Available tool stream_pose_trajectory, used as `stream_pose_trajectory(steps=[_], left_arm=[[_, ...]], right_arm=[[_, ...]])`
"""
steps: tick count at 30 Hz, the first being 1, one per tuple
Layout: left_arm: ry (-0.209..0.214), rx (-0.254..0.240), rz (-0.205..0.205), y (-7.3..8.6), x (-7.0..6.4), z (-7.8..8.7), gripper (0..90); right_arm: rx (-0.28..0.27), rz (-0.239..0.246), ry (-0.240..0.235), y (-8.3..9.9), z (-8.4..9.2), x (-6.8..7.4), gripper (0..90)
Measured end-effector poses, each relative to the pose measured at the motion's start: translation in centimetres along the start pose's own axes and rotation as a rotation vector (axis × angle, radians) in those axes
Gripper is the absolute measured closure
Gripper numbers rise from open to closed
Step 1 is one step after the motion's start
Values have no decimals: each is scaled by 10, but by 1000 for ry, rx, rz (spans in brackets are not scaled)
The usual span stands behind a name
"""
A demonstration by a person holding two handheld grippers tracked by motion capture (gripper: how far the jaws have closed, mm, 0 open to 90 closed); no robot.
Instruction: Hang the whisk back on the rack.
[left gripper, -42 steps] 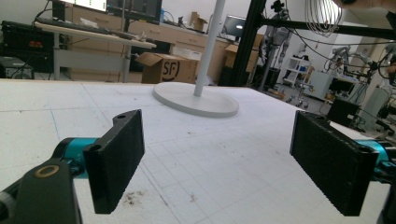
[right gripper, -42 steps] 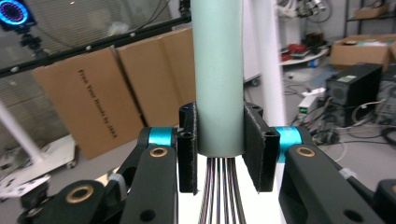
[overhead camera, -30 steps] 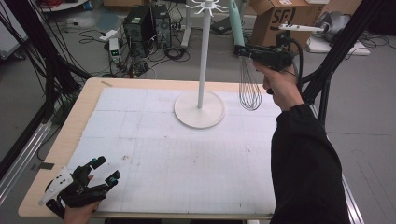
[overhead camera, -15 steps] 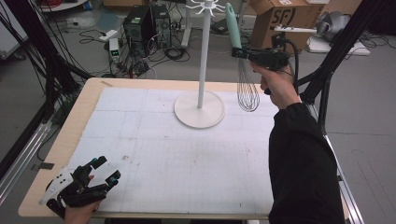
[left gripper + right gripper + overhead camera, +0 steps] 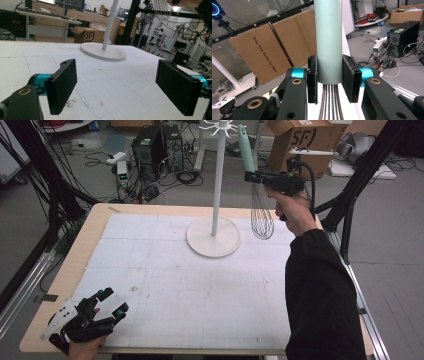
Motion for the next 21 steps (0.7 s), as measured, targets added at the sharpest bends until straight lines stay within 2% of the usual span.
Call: stream_pose_trajectory(steps=[5, 16, 21], left_arm=[[0, -1, 0, 0, 0, 0, 180], [0, -2, -5, -1, -1, 1, 179], [1, -3, -5, 0, -1, 1, 179]], right_arm=[[0, -10, -9, 1, -7, -1, 690], [42, 1, -12, 5, -24, 4, 689], [49, 30, 19, 5, -28, 7, 682]])
Point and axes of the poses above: each handheld gripper's, and its own axes: z roughly backward along the jaws, y roughly out of its underside, x roughly to its left, the point moved 1 cm from there along -z, roughly forward along the jaws, and after that the axes turned 4 degrees about x, right-handed, at the moved point
